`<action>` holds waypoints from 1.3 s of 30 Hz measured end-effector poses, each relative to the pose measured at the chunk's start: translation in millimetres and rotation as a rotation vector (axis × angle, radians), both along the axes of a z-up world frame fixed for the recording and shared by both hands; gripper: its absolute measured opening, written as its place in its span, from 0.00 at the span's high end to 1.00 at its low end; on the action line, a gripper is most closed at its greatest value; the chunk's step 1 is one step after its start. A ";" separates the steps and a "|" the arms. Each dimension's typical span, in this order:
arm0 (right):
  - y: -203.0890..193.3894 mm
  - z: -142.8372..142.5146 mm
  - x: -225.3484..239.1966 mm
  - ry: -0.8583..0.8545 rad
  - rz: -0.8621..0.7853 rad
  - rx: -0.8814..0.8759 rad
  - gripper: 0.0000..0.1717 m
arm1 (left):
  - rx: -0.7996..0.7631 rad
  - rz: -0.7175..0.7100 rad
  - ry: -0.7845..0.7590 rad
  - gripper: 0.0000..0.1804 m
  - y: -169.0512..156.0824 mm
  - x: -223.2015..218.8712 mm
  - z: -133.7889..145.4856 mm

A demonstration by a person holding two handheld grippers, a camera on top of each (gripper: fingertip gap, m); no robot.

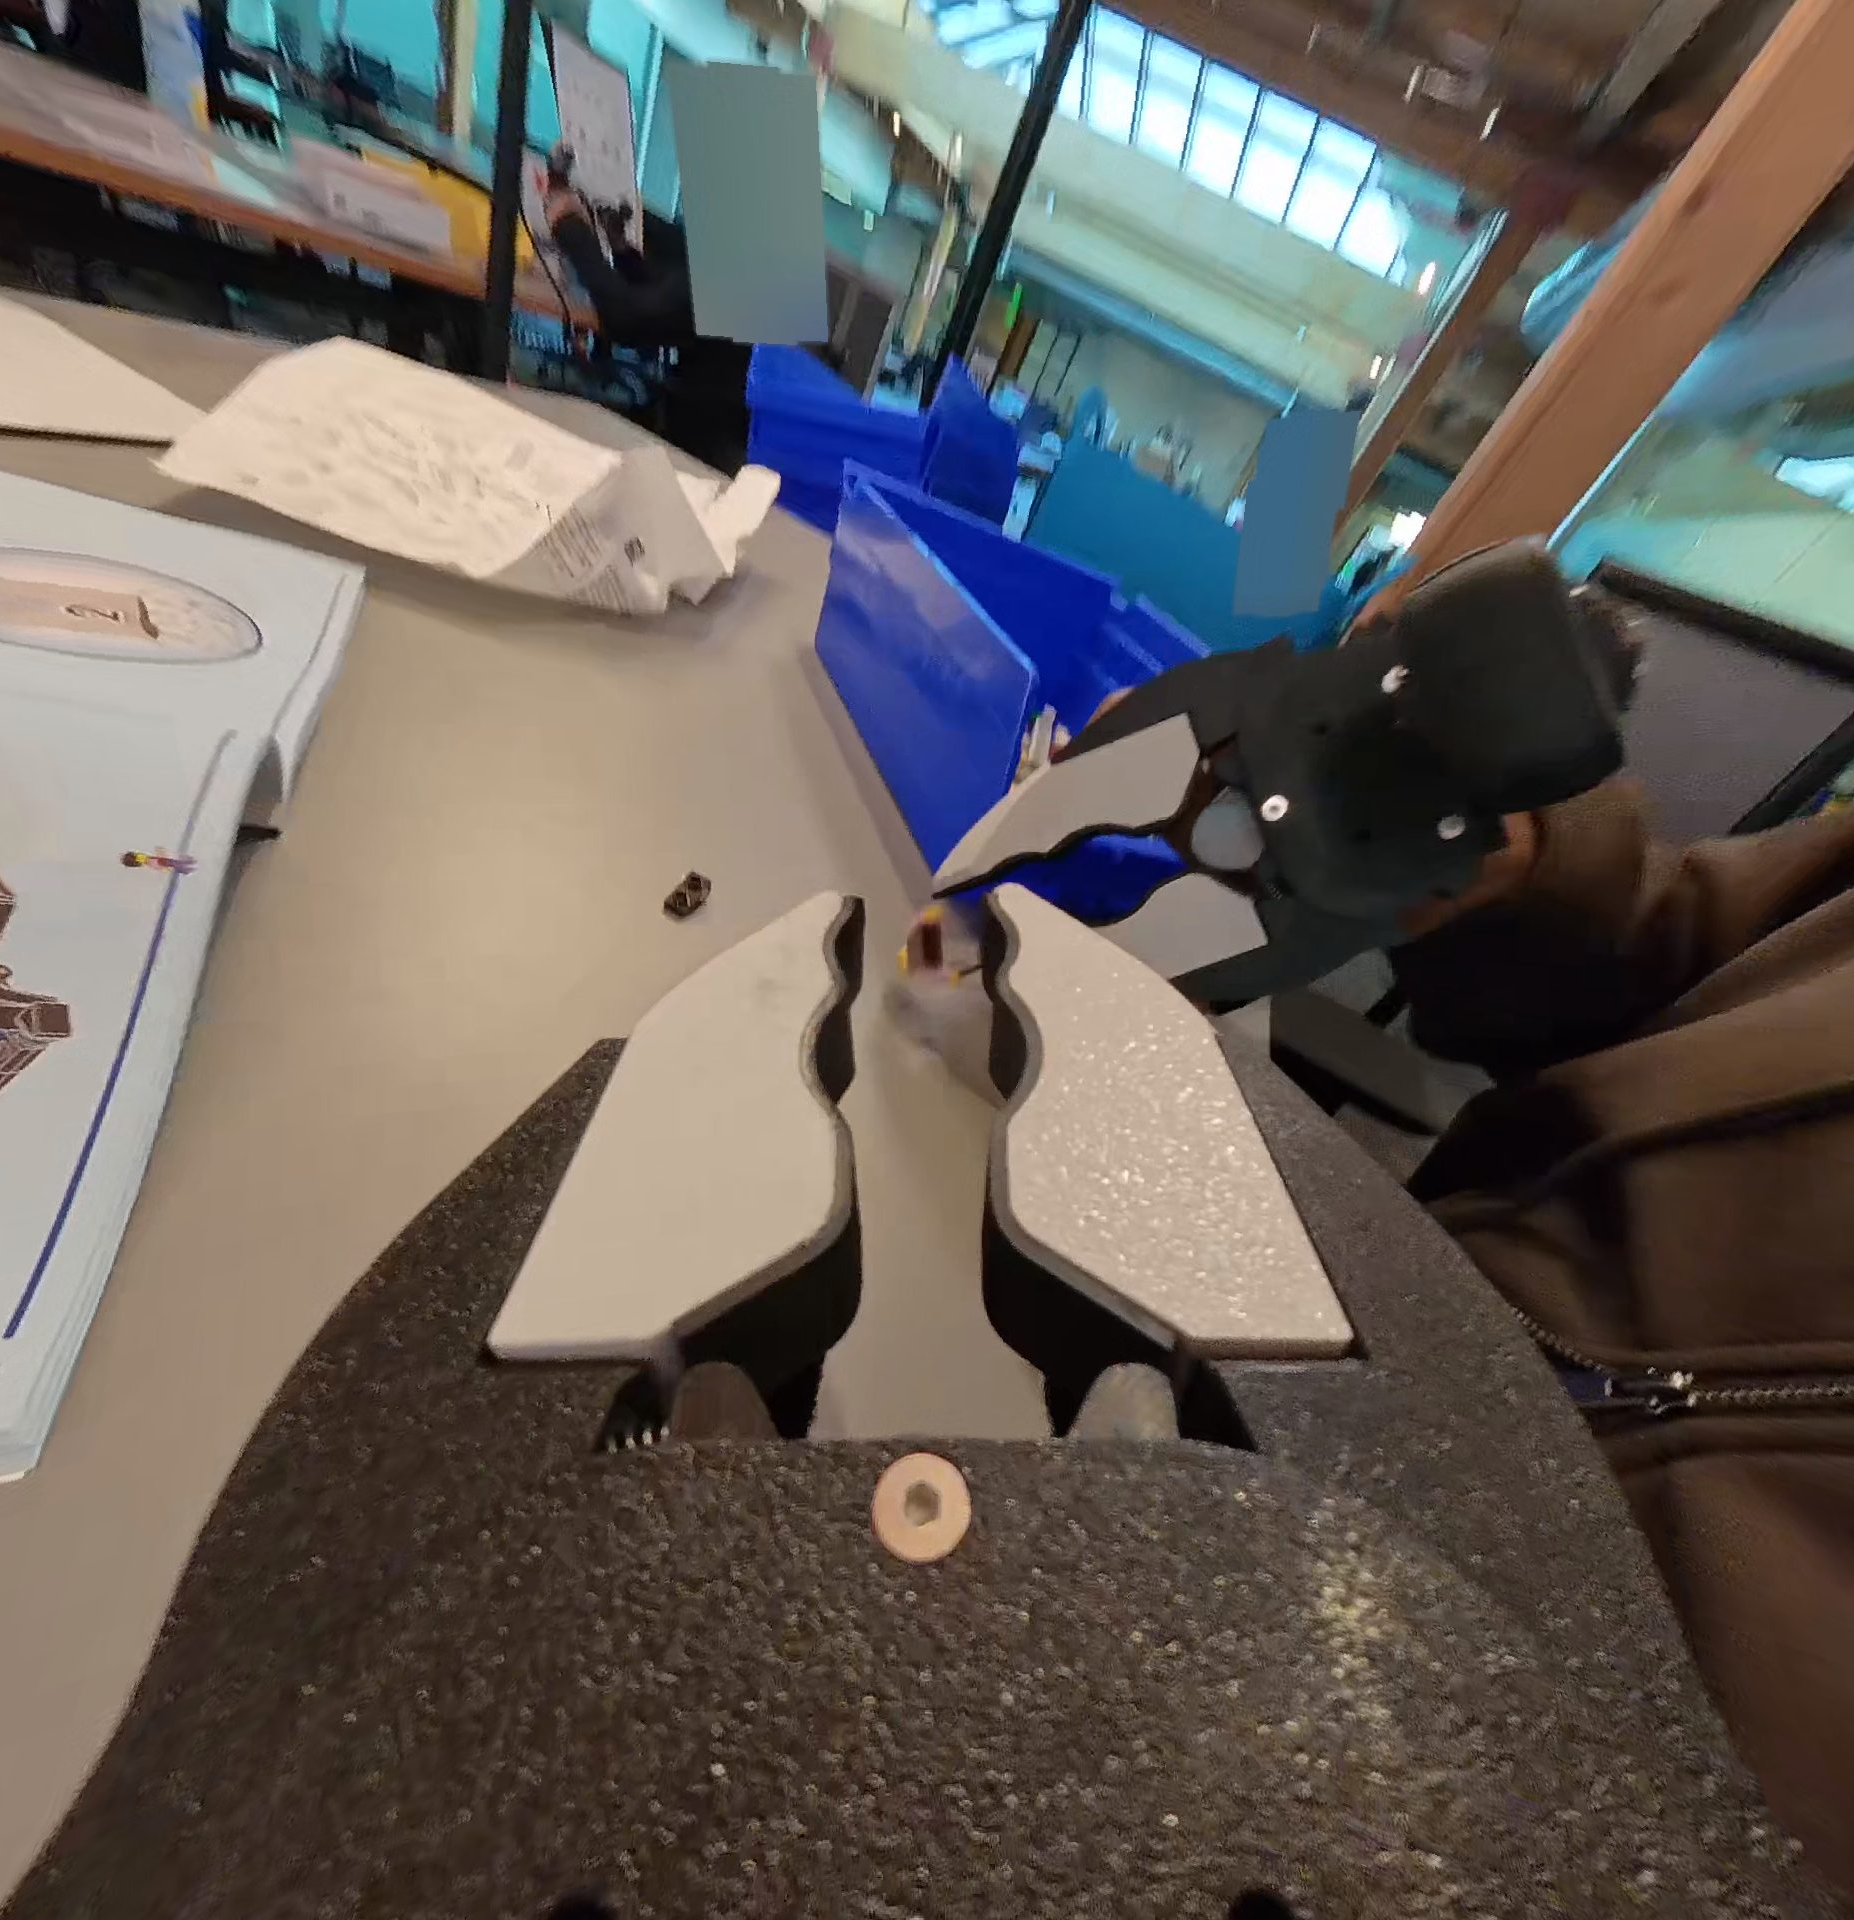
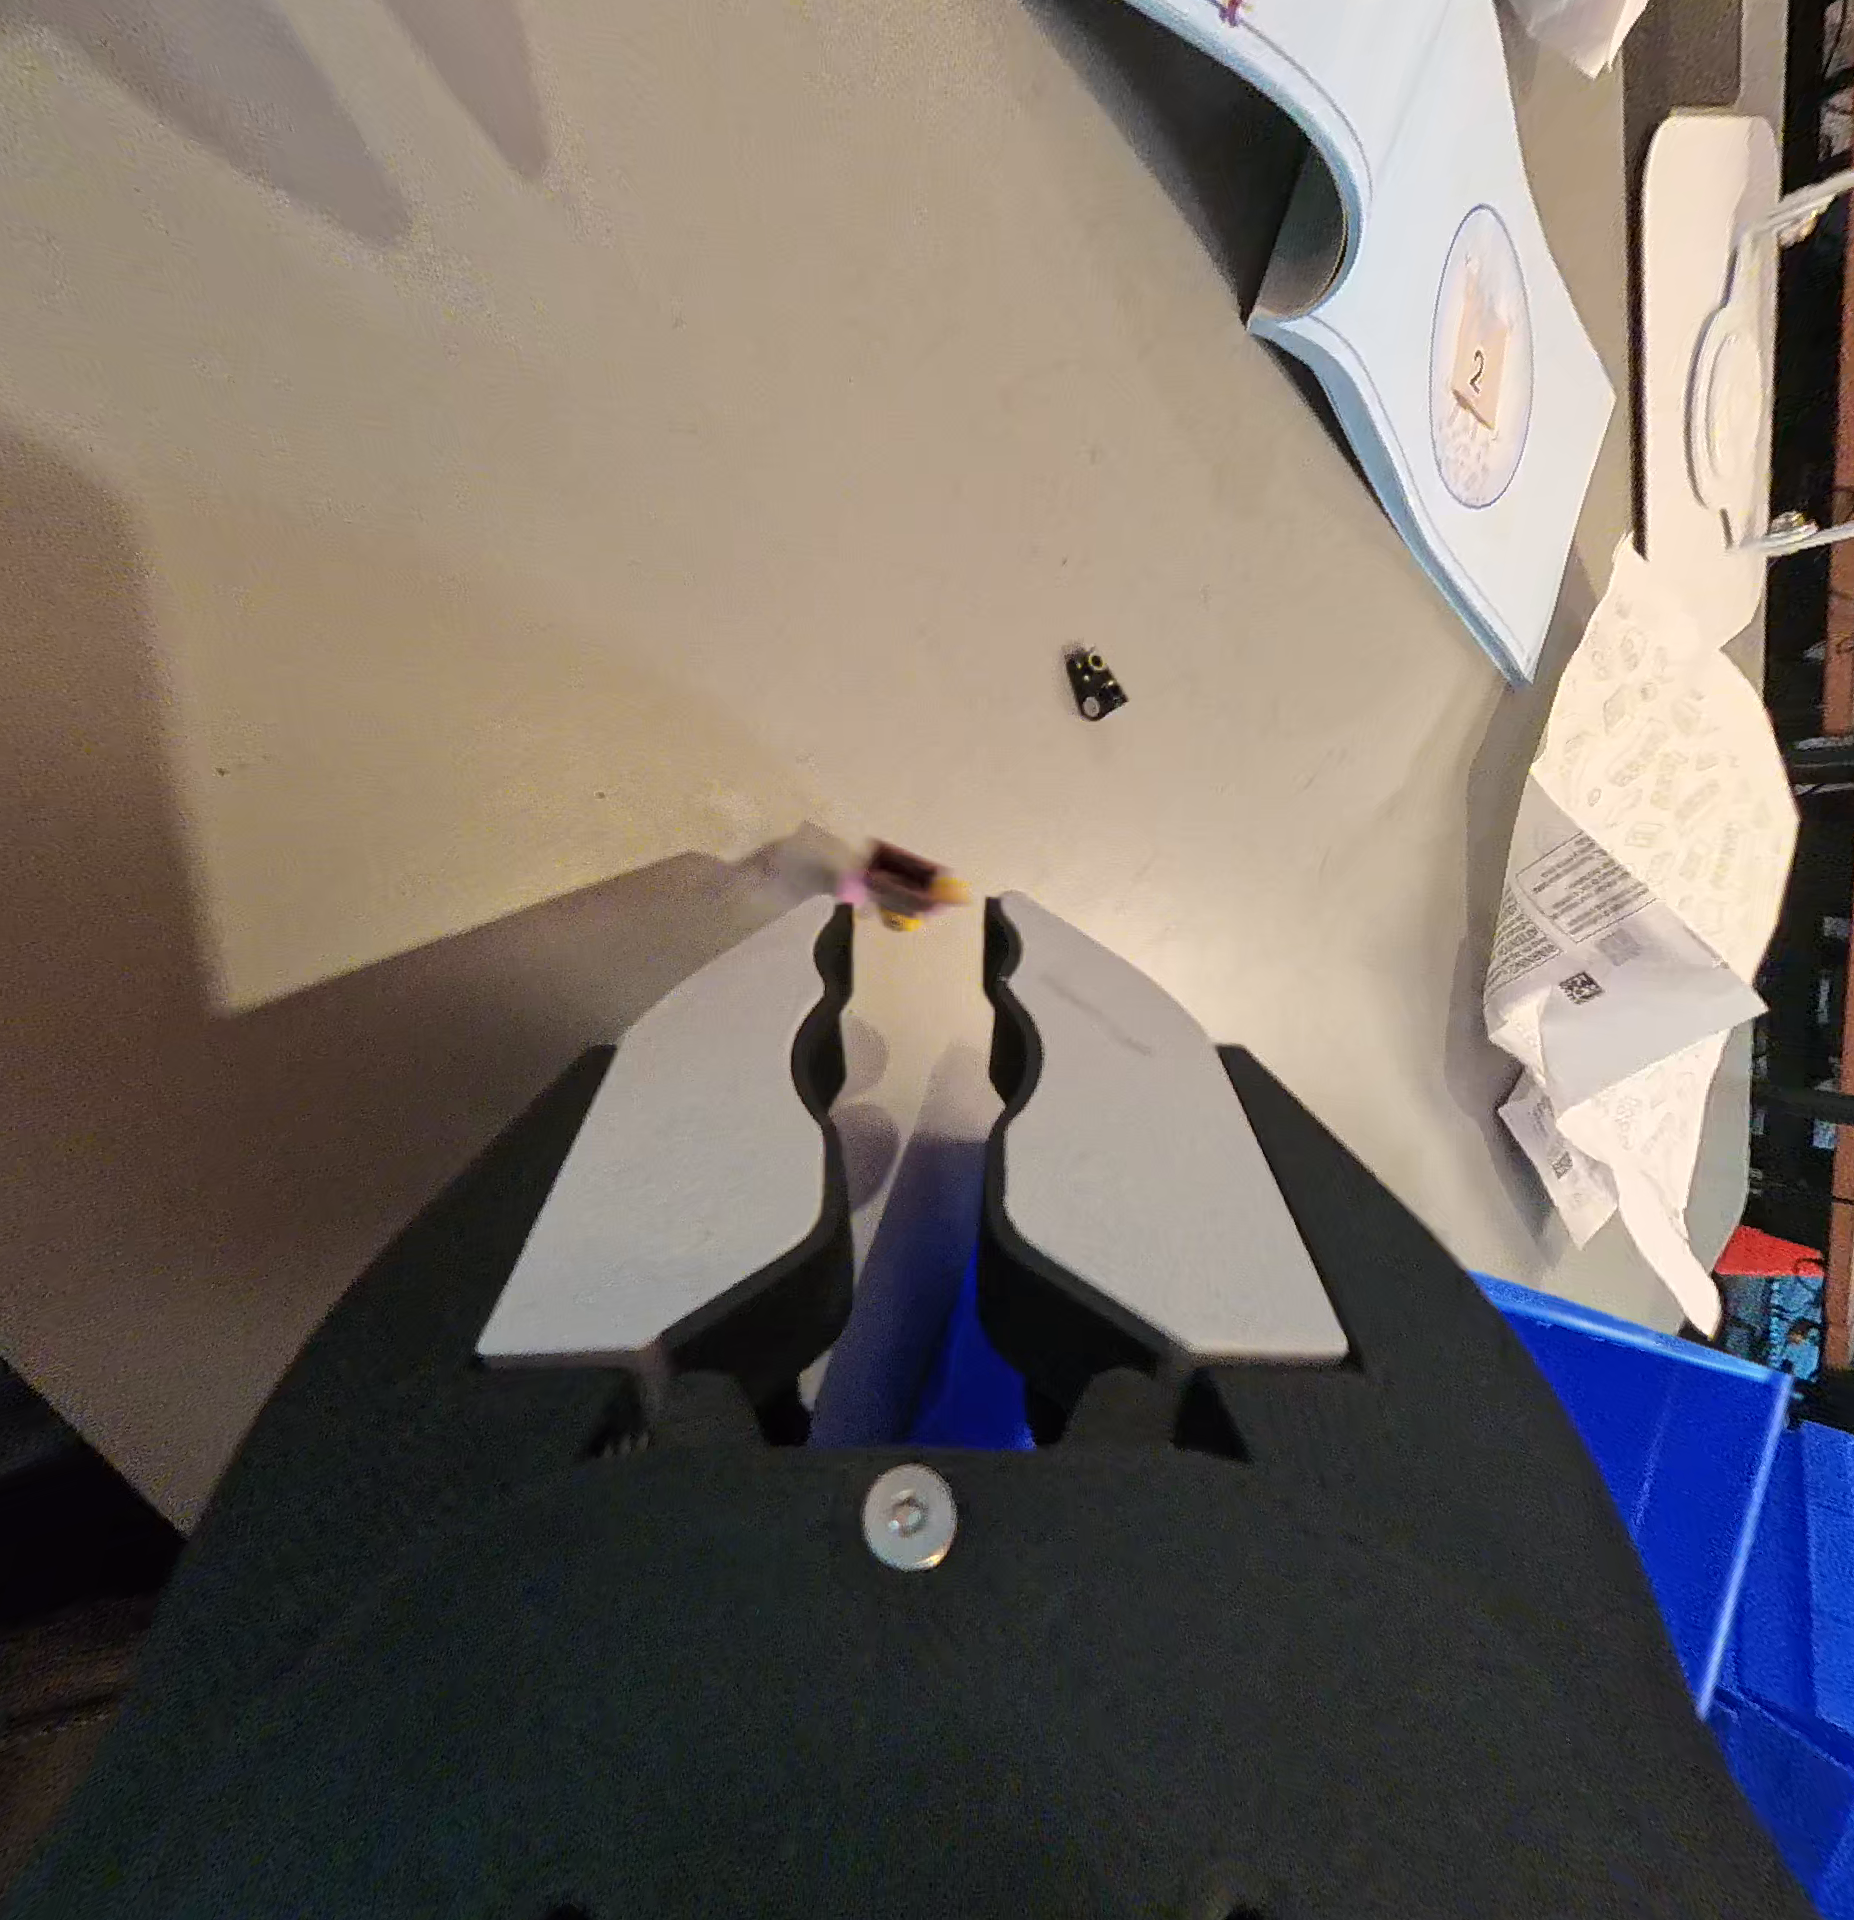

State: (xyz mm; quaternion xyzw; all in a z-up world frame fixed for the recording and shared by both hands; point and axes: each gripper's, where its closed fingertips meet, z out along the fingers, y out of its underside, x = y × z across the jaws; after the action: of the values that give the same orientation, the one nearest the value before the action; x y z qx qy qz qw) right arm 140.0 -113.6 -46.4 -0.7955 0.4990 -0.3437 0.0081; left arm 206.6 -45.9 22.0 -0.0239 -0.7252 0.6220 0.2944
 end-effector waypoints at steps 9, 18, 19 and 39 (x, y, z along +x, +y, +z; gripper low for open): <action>15.7 19.0 -48.3 -0.058 -0.043 0.327 0.82 | -0.059 -0.005 0.031 0.89 8.6 3.3 8.4; 15.4 -28.1 -49.9 0.025 -0.174 0.444 0.83 | -0.066 -0.004 0.037 0.89 9.6 4.8 9.6; 15.5 -28.9 -48.1 0.020 -0.175 0.459 0.83 | -0.070 -0.002 0.040 0.89 10.0 5.3 10.1; 22.2 8.1 -48.6 -0.111 -0.113 0.570 0.96 | -0.084 -0.010 0.060 0.89 11.8 5.9 12.3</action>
State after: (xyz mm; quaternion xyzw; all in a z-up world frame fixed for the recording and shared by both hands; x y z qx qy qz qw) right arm 91.4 -91.4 -38.3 -0.7122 0.6177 -0.2325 0.2392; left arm 212.5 -34.1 34.2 -0.0213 -0.6892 0.6509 0.3177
